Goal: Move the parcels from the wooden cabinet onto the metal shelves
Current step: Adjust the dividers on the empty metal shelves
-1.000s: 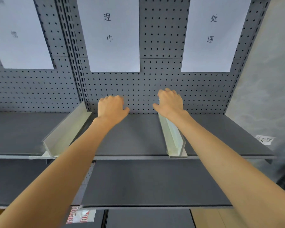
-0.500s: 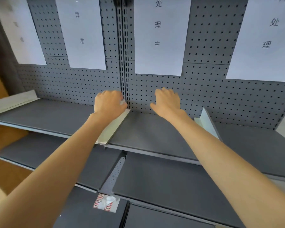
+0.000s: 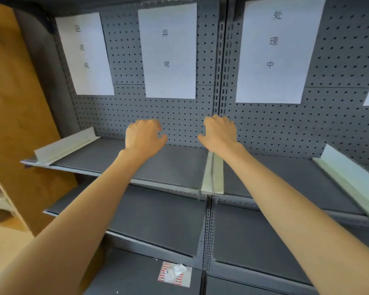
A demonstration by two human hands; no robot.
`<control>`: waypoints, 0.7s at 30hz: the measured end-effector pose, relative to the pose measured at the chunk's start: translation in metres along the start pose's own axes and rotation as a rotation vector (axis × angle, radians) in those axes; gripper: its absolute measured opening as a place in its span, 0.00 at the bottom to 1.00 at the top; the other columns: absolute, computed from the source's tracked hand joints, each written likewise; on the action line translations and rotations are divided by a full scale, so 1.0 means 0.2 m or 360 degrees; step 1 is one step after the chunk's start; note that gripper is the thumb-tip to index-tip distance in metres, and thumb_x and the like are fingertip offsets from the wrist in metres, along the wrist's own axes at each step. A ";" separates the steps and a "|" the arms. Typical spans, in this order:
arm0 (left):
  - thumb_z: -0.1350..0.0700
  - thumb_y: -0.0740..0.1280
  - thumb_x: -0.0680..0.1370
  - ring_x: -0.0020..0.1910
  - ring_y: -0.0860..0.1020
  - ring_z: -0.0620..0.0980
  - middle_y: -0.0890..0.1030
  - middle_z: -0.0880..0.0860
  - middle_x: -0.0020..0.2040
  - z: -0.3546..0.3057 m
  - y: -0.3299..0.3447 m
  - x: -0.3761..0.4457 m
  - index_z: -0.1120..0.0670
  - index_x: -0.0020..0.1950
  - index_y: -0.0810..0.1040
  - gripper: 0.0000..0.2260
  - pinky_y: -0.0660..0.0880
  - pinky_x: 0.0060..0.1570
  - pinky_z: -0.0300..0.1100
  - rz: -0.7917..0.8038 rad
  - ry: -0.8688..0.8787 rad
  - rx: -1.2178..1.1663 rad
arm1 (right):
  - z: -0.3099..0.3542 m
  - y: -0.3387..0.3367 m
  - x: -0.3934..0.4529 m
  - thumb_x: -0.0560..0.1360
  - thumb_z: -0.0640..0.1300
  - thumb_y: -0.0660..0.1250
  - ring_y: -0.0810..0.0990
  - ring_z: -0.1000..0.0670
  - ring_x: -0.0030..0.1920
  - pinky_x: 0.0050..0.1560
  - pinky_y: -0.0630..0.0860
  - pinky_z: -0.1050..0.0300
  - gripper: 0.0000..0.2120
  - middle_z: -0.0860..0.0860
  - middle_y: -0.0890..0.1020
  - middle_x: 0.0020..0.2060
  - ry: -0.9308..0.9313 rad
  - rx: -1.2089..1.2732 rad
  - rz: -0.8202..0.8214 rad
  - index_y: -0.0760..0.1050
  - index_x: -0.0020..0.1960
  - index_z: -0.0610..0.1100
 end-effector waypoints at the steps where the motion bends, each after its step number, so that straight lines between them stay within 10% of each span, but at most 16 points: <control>1: 0.50 0.64 0.77 0.53 0.78 0.56 0.82 0.53 0.53 0.09 -0.01 0.00 0.55 0.59 0.78 0.14 0.69 0.47 0.44 0.0008 0.0001 0.0000 | 0.08 0.02 0.01 0.78 0.47 0.64 0.73 0.41 0.58 0.55 0.68 0.51 0.13 0.44 0.77 0.55 0.0010 0.0005 0.0007 0.74 0.59 0.40; 21: 0.50 0.65 0.77 0.52 0.78 0.58 0.82 0.56 0.52 1.48 0.03 -0.01 0.56 0.58 0.79 0.14 0.72 0.48 0.46 0.0094 -0.0219 0.0155 | 1.31 0.55 0.41 0.79 0.47 0.63 0.74 0.43 0.55 0.48 0.64 0.55 0.13 0.45 0.77 0.54 -0.0158 0.0070 0.0093 0.74 0.59 0.40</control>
Point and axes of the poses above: each hand's wrist, its own x-axis towards the middle knuckle, its own y-axis out of the palm, z = x × y, the point moved 10 cm from there along x, towards the middle knuckle
